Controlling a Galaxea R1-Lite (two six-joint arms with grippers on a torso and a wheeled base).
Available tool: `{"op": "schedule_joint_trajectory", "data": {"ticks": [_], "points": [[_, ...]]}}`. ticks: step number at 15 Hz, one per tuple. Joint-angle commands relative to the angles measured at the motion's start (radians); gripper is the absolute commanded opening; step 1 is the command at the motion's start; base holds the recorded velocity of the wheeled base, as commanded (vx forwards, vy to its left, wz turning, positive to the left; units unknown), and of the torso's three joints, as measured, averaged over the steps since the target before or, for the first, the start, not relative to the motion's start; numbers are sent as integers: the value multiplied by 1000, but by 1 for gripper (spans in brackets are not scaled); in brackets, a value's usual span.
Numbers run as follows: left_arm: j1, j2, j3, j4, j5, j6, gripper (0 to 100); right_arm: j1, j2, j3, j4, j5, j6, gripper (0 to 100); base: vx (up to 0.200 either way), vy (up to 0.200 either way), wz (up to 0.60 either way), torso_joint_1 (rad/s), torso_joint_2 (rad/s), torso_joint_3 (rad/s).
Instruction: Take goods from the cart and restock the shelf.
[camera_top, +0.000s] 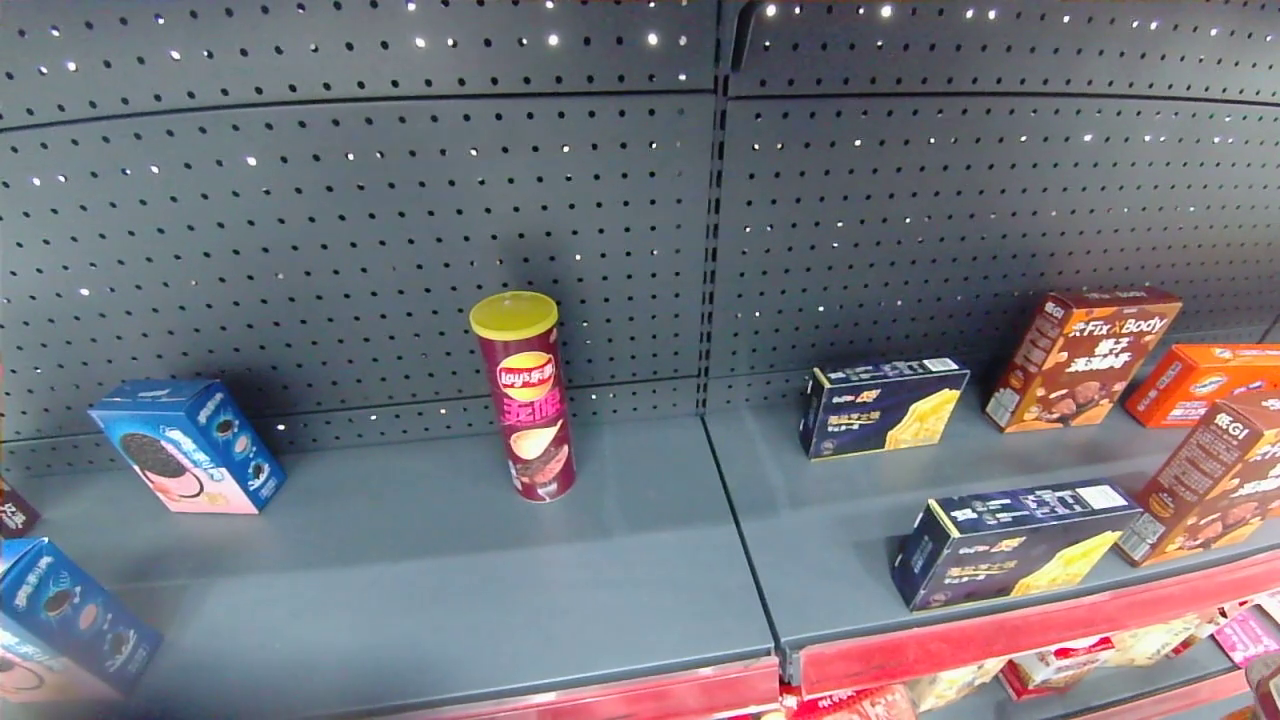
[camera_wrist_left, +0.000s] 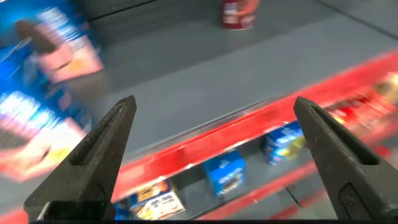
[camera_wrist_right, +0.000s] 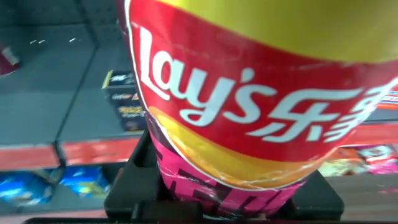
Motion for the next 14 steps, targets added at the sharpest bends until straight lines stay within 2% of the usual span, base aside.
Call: {"op": "schedule_joint_trajectory", "data": {"ticks": [1,2,5,7,8,9,10,11,12,14], "points": [[-35,310,-154,-49,-160,8,100,0,-35,-4,20,-12,-6,0,0,0,0,0,0,0],[-55,407,-238,-40,-221,-6,100,-2,-61,-4,41,-12,-13,0,0,0,0,0,0,0],[-101,651,-395,-57,-247,-30,100,-12,-99,-20,96,-10,-35,0,0,0,0,0,0,0],[-146,767,-389,-186,-273,-68,100,-14,-92,-32,96,-10,-35,0,0,0,0,0,0,0],[-170,850,-330,-344,-290,-70,100,-12,-87,-41,96,-10,-36,0,0,0,0,0,0,0],[-180,901,-294,-462,-322,-75,100,-12,-81,-43,96,-10,-36,0,0,0,0,0,0,0],[-181,980,-246,-620,-419,-110,100,-12,-79,-44,93,-10,-36,0,0,0,0,0,0,0],[-175,1022,-225,-689,-474,-139,100,-14,-84,-44,93,-10,-36,0,0,0,0,0,0,0],[-172,1120,-225,-789,-499,-150,100,-14,-87,-49,93,-10,-36,0,0,0,0,0,0,0],[-152,1220,-232,-916,-500,-150,100,-12,-89,-52,95,-9,-36,0,0,0,0,0,0,0]]}}
